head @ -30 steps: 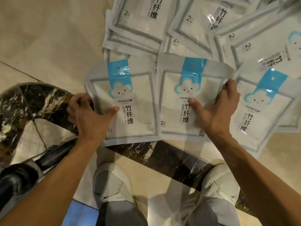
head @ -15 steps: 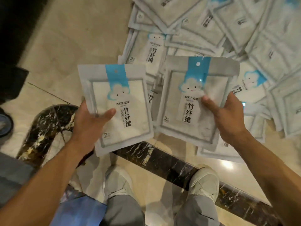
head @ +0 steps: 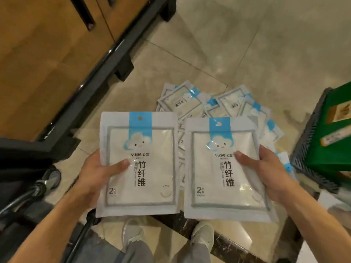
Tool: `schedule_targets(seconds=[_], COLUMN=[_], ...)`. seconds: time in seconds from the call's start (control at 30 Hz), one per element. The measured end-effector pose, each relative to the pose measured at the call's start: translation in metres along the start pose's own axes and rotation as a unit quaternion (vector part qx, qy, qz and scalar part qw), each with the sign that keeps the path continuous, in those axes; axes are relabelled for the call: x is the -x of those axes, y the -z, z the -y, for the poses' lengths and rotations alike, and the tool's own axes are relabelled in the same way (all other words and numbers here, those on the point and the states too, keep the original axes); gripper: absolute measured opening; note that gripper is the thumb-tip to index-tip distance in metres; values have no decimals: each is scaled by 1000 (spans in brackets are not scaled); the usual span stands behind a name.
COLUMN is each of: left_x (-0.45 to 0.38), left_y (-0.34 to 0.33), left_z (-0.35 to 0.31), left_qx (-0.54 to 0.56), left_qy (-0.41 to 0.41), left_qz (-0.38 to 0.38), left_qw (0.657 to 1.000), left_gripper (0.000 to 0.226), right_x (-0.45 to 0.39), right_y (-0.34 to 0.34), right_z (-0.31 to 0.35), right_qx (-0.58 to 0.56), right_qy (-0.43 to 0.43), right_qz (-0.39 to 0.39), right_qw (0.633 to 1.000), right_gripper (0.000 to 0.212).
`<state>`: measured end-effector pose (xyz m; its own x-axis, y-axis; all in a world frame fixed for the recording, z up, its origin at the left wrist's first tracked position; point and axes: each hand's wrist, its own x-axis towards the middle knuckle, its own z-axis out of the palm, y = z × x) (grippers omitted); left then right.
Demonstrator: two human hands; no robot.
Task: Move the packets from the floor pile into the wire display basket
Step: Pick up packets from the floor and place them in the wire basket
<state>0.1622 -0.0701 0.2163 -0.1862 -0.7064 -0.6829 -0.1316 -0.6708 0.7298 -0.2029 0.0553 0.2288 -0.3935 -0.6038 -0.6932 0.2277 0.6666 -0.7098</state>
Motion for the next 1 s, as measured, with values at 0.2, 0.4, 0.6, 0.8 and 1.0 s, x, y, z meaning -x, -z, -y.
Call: schedule_targets(seconds=[0.2,0.4,0.6,0.8,1.0], left_x=[94,211,333,440,532], left_y=[-4,43,116,176,196], left_z=[-113,-239,-319,-339,-304], left_qx=[4,23,39,78,138], left_qy=[-26,-94,-166,-210,-210], left_qz=[-3,-31,-71,-136,-213], left_qw=[1000,995,983,965,944], left_gripper=[47,49,55,47,108], right_x=[106,226,336,412,455], right_y=[1,-33,-86,-146,-188], right_z=[134,261,350,401,410], right_qx=[3,11,39,27,67], right_qy=[32,106,174,215,234], right_qz=[23,59,112,185,279], right_qw=[999,993,978,959,929], right_gripper=[43,30,100,115,38])
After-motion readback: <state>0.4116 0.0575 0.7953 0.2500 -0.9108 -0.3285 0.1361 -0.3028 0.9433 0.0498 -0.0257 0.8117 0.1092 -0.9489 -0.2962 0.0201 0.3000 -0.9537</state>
